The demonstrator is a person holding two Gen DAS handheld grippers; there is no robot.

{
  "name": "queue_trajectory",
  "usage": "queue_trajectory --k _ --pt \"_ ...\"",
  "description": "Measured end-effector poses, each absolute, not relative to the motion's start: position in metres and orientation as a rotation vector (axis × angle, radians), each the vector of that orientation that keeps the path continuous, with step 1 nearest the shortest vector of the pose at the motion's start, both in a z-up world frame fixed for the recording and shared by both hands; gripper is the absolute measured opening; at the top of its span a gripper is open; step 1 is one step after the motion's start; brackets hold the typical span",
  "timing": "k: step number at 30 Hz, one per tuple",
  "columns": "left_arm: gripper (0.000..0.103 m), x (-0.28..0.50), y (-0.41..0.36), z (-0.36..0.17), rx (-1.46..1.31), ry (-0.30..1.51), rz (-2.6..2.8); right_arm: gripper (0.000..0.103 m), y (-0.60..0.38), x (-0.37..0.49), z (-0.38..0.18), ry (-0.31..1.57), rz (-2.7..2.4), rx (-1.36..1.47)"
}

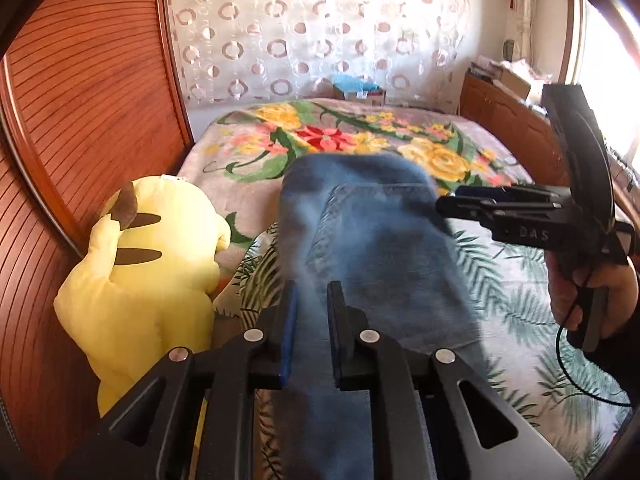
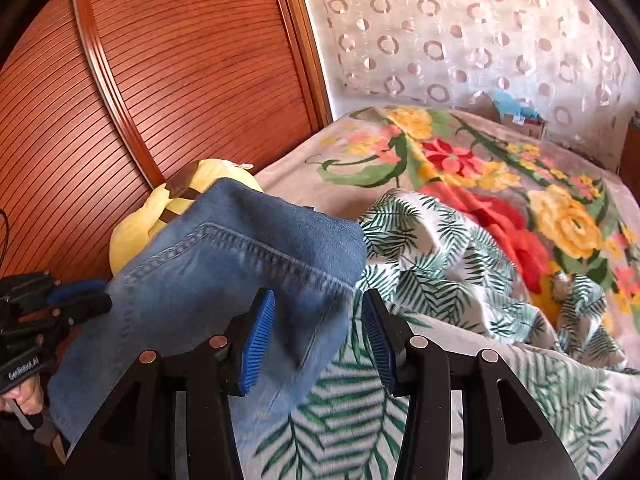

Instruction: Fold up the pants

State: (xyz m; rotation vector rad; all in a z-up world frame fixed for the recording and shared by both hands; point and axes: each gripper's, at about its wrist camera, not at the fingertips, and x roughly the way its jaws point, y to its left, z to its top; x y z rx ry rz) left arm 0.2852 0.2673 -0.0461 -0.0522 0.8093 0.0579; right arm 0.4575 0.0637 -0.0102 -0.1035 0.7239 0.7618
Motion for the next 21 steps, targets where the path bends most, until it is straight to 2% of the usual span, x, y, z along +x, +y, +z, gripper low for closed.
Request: queue_trajectory --k 2,6,8,10,12,14,15,21 --pt "0.026 0.277 0.258 -0.038 -0.042 0.784 0.056 0.047 0.053 0.442 -0.003 0.708 0.759 -0.100" --pt "0.037 0.260 0.237 -0.018 -0.043 0.730 0.039 0.047 0.024 0.408 0.008 0.668 0.750 -0.100" --pt "0.048 0.251 0.224 -0.008 -0.024 0.703 0.034 0.047 0.008 0.390 0.015 0.649 0.734 -0.100" --pt "0.049 0.241 0.210 0.003 -0.005 0.673 0.025 0.047 -0.008 0.374 0.020 0.631 0.725 -0.097" --pt "0.057 0.232 0.197 0.015 0.009 0.646 0.016 0.047 -0.026 0.356 0.027 0.603 0.698 -0.088" --pt "0.077 0.224 0.187 0.025 0.018 0.615 0.009 0.047 -0.043 0.340 0.034 0.579 0.681 -0.080" --pt "0.080 0.219 0.182 0.030 0.021 0.598 0.003 0.048 -0.050 0.333 0.037 0.571 0.673 -0.078" --pt "0.087 0.194 0.152 0.060 0.060 0.517 -0.004 0.048 -0.092 0.288 0.051 0.524 0.615 -0.060"
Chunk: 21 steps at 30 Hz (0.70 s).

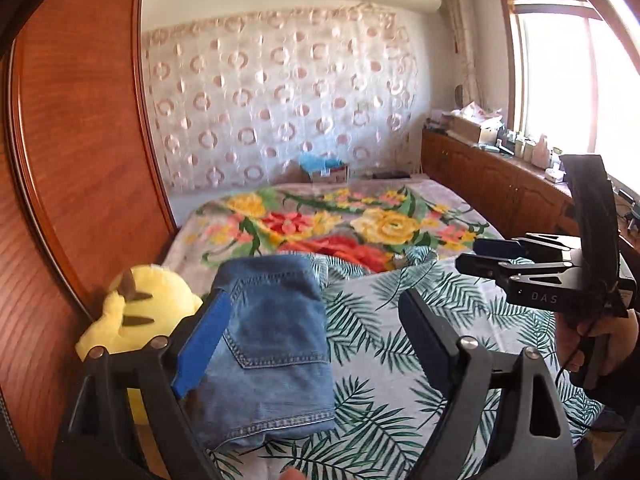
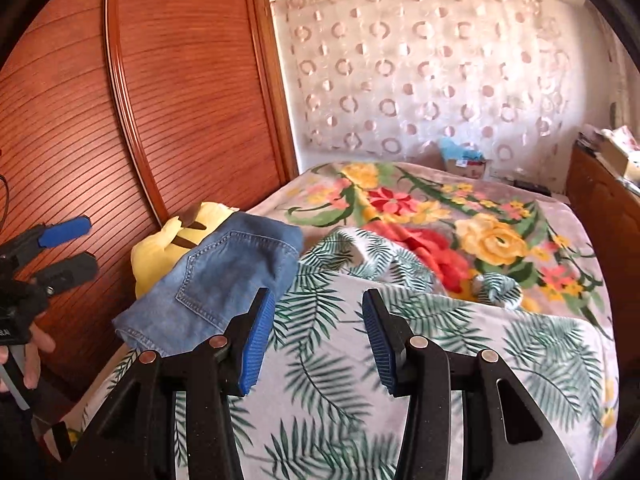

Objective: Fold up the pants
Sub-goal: 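Release the jeans with the right gripper and withdraw both tools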

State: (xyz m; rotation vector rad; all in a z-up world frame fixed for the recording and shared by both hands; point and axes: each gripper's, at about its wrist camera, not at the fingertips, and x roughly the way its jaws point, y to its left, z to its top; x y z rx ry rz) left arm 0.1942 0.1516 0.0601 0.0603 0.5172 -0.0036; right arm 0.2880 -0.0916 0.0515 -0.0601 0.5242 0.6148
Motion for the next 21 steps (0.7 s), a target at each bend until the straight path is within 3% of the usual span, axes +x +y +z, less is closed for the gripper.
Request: queue_trajectory --k 5,8,11,21 --pt "0.089 0.180 0.131 0.077 0.086 0.453 0.015 0.048 -0.123 0.250 0.064 0.475 0.577 -0.052" --pt "0.103 0.171 0.120 0.086 0.087 0.418 0.028 0.051 -0.136 0.226 0.074 0.445 0.562 -0.052" --pt "0.103 0.163 0.109 0.092 0.085 0.395 0.019 0.061 -0.145 0.201 0.081 0.403 0.546 -0.055" --pt "0.103 0.131 0.070 0.101 0.050 0.377 -0.025 0.066 -0.177 0.125 0.097 0.316 0.429 -0.052"
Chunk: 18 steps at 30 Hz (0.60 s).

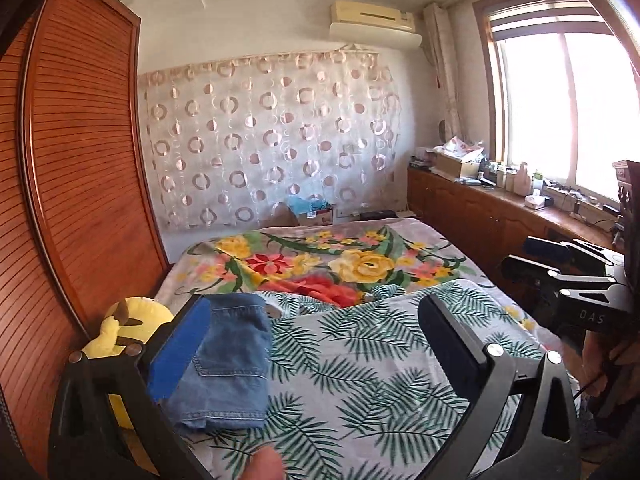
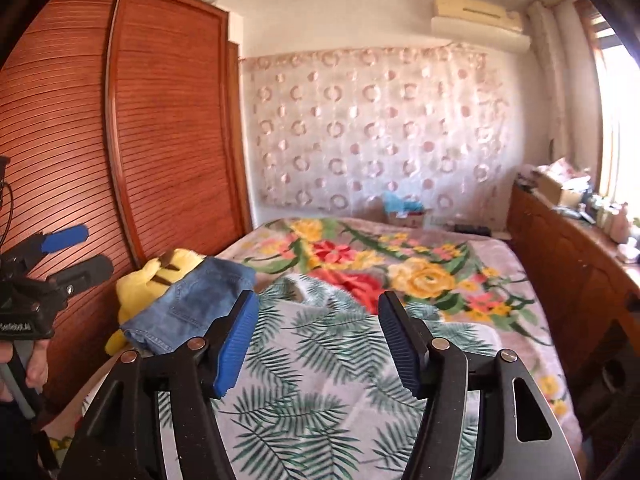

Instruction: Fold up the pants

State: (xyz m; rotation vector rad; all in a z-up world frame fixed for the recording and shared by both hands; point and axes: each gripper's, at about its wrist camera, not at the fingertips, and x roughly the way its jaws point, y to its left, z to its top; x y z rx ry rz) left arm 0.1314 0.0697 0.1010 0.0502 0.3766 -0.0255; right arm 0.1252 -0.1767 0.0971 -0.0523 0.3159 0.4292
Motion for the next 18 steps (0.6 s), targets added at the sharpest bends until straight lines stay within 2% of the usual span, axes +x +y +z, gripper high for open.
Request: queue_trajectory --k 5,18 --pt "0.103 0.117 0.050 0.101 0.030 0.364 -0.052 0.071 -0.179 0.096 0.100 0.281 0.359 -0.049" --pt "0.103 0.082 0.016 0.099 0.020 0.350 -0.033 0.072 -0.161 0.060 0.093 0.260 0.280 -0.019"
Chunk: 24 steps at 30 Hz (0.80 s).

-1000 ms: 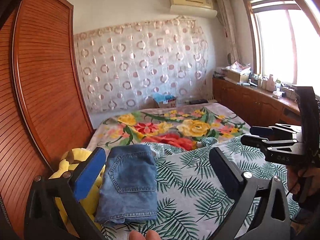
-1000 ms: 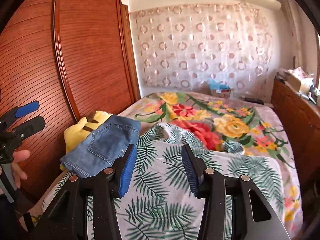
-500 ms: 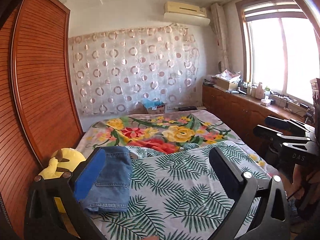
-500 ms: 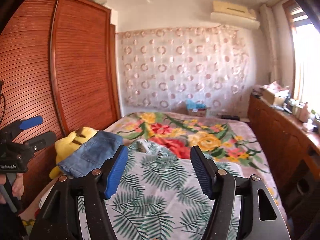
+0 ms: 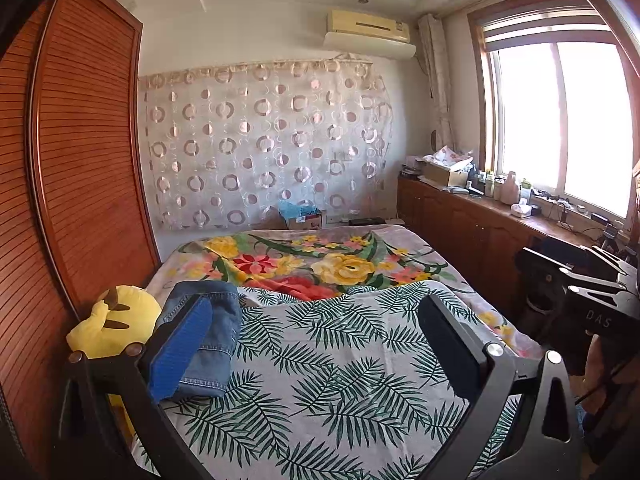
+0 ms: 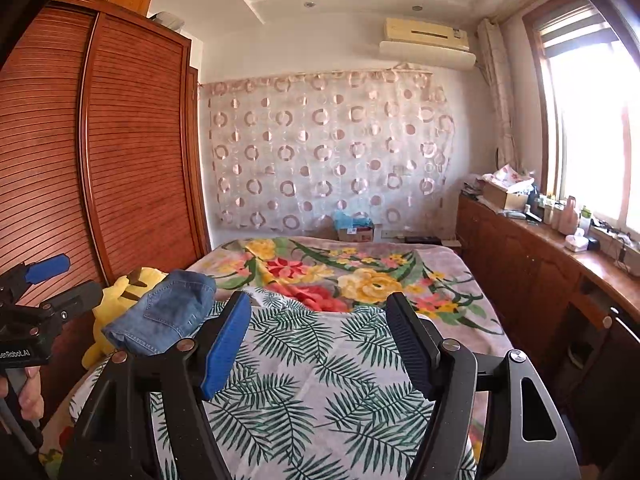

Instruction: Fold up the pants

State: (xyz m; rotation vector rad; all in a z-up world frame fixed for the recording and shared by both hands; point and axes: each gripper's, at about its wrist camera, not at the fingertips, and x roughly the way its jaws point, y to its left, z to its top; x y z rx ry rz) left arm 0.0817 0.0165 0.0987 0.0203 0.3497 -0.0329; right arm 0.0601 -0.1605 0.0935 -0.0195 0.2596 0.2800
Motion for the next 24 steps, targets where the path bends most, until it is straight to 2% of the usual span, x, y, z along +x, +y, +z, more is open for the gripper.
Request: queue_trajectory --k 24 --pt "0.103 0.0766 0.0117 0.0904 0.010 0.365 -0.024 0.072 -0.1588 0.0568 0.0890 0.269 0.264 -0.017"
